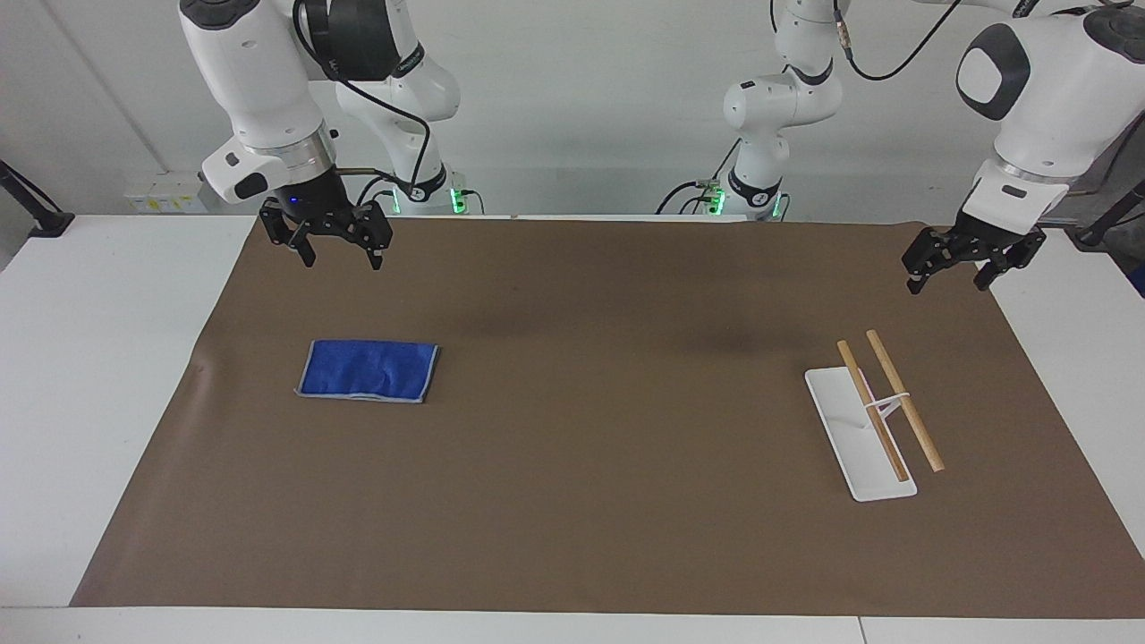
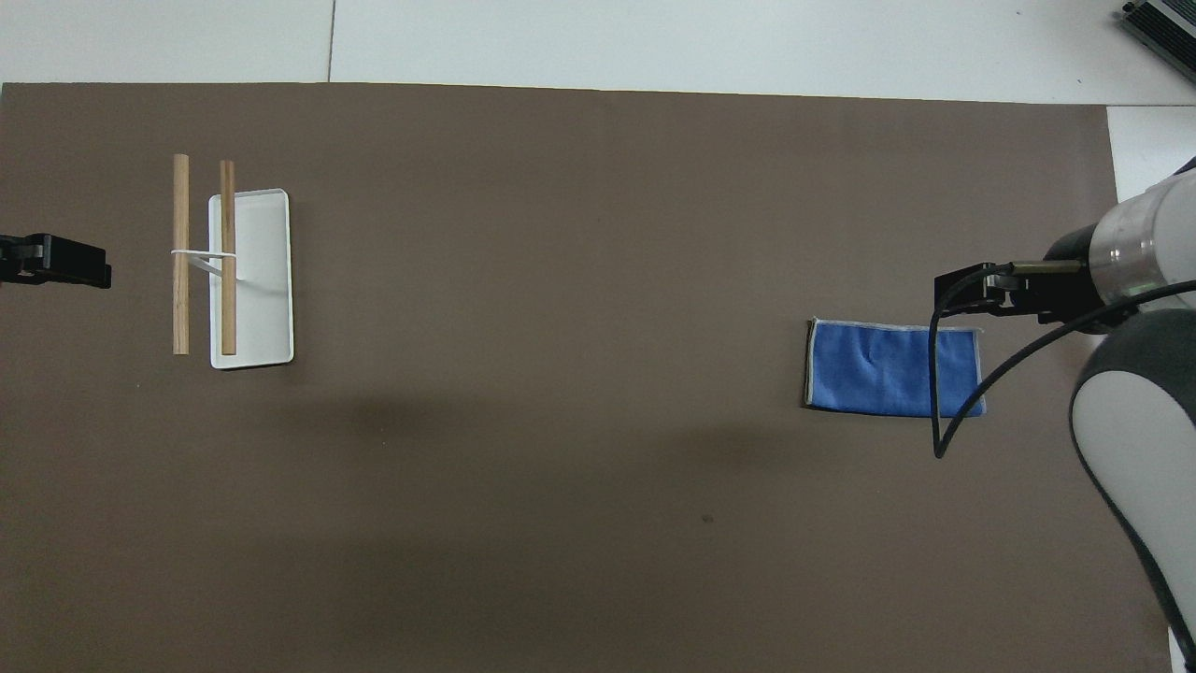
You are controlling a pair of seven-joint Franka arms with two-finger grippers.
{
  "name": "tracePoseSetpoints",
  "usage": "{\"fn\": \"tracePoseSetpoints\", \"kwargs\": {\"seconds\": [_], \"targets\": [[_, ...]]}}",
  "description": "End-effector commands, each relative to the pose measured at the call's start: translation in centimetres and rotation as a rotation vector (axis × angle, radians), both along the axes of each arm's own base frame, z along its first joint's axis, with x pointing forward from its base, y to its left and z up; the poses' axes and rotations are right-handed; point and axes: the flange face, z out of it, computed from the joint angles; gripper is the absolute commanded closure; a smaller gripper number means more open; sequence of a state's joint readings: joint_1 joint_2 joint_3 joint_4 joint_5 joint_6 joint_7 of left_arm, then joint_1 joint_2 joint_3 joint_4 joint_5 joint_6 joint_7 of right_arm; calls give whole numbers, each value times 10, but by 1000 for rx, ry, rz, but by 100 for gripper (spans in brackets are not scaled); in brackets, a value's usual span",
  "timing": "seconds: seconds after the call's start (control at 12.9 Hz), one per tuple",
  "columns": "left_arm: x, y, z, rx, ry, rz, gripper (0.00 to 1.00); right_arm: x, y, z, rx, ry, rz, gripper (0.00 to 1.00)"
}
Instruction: Right arm passes towel to left arm to hang
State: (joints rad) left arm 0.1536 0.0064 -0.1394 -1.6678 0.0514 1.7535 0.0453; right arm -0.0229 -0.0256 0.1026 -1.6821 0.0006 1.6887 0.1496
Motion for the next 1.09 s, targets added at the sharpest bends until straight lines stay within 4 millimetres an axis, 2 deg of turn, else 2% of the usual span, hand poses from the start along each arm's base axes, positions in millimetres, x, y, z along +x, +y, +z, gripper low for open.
{"fn": "tracePoseSetpoints", "kwargs": {"seconds": [0.0,0.47,0.62,0.78,1.01], "targets": [[-9,3,1,0,-6,-1,0,-2,-2,2,-1,5,18,0],[-9,3,1,0,-4,-1,0,-5,-7,0,-2,21,11,0],[-9,3,1,0,-6,-3,0,-5,-14,-2,-2,11,-2,0],[-9,3,1,0,-4,-1,0,-4,-21,-26,-3,-13,5,0],[-9,3,1,0,-4,-1,0,-4,-23,-76,-4,-64,25,0]]}}
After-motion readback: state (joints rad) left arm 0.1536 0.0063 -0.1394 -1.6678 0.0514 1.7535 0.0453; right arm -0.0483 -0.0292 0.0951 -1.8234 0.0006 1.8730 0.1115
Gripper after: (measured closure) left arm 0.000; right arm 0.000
